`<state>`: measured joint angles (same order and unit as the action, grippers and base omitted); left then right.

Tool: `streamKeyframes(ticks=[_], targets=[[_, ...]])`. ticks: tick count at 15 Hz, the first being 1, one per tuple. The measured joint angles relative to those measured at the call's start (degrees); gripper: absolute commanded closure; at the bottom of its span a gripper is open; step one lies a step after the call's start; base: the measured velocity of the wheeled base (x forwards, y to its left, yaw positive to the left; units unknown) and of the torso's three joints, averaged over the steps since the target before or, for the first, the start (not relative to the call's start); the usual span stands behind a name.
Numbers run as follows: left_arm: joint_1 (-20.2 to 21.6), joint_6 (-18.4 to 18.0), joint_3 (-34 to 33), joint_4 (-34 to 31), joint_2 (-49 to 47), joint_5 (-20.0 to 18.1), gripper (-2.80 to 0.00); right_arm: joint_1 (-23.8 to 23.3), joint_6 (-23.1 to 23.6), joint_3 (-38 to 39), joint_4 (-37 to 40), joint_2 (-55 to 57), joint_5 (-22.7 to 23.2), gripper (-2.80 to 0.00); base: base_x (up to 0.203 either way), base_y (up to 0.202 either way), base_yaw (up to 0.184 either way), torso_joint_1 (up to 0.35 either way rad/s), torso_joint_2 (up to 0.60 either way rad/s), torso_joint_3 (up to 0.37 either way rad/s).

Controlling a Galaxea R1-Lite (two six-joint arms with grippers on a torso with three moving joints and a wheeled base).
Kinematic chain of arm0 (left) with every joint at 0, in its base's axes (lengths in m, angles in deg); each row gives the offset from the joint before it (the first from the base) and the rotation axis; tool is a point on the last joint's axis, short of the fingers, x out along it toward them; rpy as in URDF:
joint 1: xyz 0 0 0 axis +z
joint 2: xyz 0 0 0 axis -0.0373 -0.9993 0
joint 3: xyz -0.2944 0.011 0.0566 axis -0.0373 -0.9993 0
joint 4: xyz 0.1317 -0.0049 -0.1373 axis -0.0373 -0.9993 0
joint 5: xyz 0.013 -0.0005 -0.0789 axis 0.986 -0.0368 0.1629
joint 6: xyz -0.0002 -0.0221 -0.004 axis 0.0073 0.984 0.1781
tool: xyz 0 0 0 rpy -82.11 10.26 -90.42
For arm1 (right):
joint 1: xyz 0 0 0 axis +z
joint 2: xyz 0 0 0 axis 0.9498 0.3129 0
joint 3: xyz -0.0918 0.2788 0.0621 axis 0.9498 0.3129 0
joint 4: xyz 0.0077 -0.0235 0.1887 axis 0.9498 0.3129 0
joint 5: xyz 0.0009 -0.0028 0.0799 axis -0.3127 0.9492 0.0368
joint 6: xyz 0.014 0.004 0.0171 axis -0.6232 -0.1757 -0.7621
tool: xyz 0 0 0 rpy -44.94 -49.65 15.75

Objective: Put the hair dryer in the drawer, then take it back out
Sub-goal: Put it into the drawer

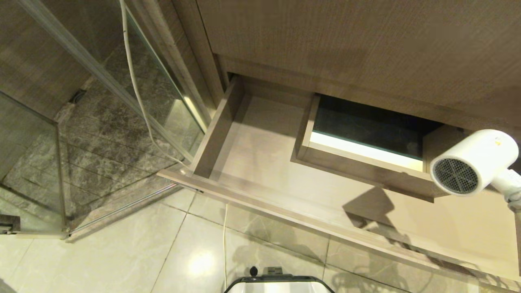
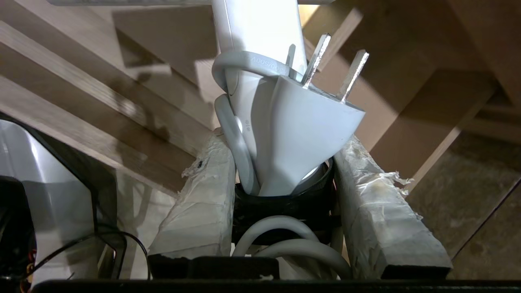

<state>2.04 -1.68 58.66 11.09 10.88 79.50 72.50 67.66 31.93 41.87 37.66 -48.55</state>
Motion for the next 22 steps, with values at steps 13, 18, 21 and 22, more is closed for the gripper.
streamKeyframes(ticks=[13,18,21,22], targets=[[0.0,0.0,0.0,0.0,0.0,0.0,0.0,-13.8,0.3,-15.9,-0.6,30.9,-13.2,0.0,0.0,0.0,0.0,0.0,0.0,0.0],[0.0,0.0,0.0,0.0,0.0,0.0,0.0,-20.3,1.8,-27.4,0.1,42.2,-17.1,0.0,0.0,0.0,0.0,0.0,0.0,0.0],[0.0,0.0,0.0,0.0,0.0,0.0,0.0,-22.2,6.7,-29.2,-0.6,45.1,-17.3,0.0,0.0,0.0,0.0,0.0,0.0,0.0],[0.0,0.0,0.0,0.0,0.0,0.0,0.0,-22.4,6.9,-29.4,-0.9,45.8,-17.4,0.0,0.0,0.0,0.0,0.0,0.0,0.0]])
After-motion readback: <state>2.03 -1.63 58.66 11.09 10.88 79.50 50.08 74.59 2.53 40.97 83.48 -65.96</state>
